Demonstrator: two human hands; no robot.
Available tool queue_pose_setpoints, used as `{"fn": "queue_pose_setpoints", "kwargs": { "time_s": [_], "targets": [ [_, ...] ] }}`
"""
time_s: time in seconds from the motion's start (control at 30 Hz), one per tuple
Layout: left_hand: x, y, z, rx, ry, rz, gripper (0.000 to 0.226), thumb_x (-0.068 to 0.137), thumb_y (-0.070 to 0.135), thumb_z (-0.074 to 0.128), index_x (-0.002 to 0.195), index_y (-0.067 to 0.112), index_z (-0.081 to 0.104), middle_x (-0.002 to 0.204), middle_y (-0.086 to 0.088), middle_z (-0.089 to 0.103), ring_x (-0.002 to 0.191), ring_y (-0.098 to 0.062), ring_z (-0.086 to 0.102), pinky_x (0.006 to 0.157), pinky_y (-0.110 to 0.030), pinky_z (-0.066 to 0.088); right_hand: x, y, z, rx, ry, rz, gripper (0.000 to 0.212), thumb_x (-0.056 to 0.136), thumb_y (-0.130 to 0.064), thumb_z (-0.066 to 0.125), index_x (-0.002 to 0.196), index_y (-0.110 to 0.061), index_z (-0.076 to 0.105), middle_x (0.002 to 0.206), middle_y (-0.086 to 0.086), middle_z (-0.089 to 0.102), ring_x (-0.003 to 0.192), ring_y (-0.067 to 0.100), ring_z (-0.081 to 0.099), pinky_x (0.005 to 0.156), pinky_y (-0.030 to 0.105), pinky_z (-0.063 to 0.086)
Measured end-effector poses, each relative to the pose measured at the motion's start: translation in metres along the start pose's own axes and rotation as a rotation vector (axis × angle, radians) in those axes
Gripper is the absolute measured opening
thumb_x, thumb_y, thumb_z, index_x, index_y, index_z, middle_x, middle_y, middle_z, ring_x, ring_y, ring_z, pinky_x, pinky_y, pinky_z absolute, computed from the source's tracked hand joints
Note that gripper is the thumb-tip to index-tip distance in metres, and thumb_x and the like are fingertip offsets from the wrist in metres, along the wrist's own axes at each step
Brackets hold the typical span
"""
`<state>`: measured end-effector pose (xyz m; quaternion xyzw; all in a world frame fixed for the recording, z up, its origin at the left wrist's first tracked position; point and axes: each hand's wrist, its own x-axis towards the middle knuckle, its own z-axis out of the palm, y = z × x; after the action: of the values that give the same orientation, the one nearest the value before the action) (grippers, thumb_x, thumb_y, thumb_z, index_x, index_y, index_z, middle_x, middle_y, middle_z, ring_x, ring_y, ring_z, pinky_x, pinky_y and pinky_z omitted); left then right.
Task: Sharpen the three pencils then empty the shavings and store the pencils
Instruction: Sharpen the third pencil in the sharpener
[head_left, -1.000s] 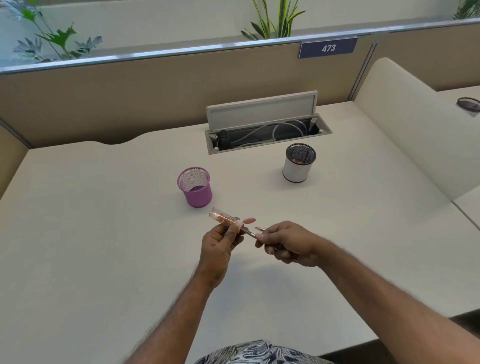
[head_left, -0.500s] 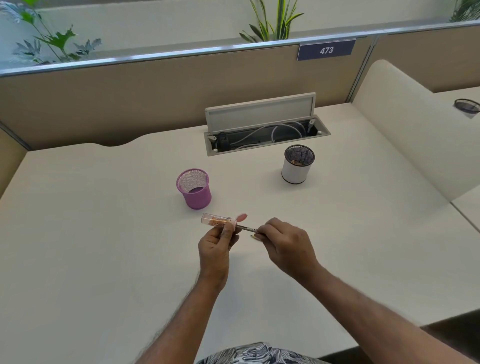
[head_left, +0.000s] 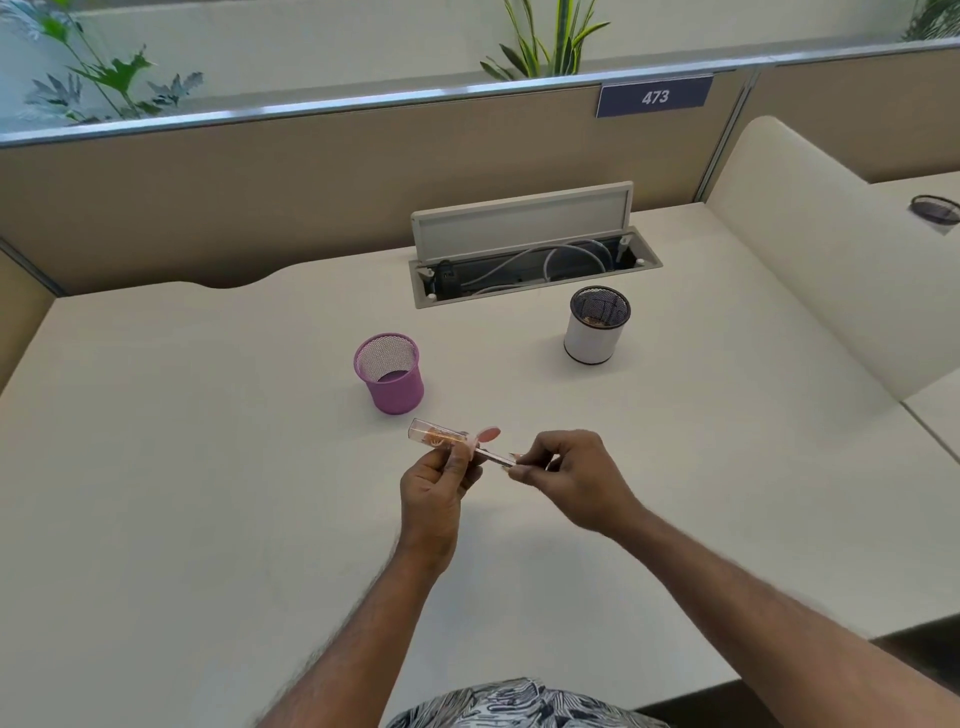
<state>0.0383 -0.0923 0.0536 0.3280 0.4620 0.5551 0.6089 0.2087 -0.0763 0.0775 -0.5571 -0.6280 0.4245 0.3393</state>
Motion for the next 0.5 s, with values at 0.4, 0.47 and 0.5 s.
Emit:
{"fn": "queue_pose_setpoints", "kwargs": {
  "time_s": [0.4, 0.47, 0.5],
  "targets": [
    [0.0, 0.011, 0.002, 0.062, -0.125, 0.026, 0.024, 0.091, 0.036, 0.06, 0.1, 0.023, 0.078, 0.118, -0.008, 0.073, 0.101, -0.015, 0.061, 0.087, -0.027, 0.049, 0.013, 0.001, -0.025, 0.652, -0.5, 0.663, 0.016, 0.076, -0.015, 0.074, 0.072, -0.012, 0.059, 0.071, 0.003, 0.059, 0.043, 0.006, 0.033, 0.034, 0.014, 0.02],
    [0.0, 0.011, 0.001, 0.068, -0.119, 0.031, 0.026, 0.089, 0.04, 0.061, 0.101, 0.023, 0.078, 0.118, -0.007, 0.073, 0.102, -0.015, 0.06, 0.088, -0.028, 0.05, 0.011, 0.0, -0.023, 0.59, -0.471, 0.571, 0.019, 0.075, -0.007, 0.077, 0.076, -0.012, 0.059, 0.069, 0.002, 0.058, 0.046, 0.009, 0.039, 0.036, 0.016, 0.023],
    [0.0, 0.01, 0.0, 0.071, -0.113, 0.037, 0.028, 0.088, 0.042, 0.062, 0.101, 0.023, 0.078, 0.118, -0.006, 0.073, 0.102, -0.015, 0.061, 0.089, -0.029, 0.049, 0.01, 0.0, -0.021, 0.544, -0.427, 0.507, 0.022, 0.073, -0.002, 0.079, 0.078, -0.012, 0.059, 0.068, 0.003, 0.057, 0.047, 0.01, 0.043, 0.037, 0.017, 0.026]
  ]
}}
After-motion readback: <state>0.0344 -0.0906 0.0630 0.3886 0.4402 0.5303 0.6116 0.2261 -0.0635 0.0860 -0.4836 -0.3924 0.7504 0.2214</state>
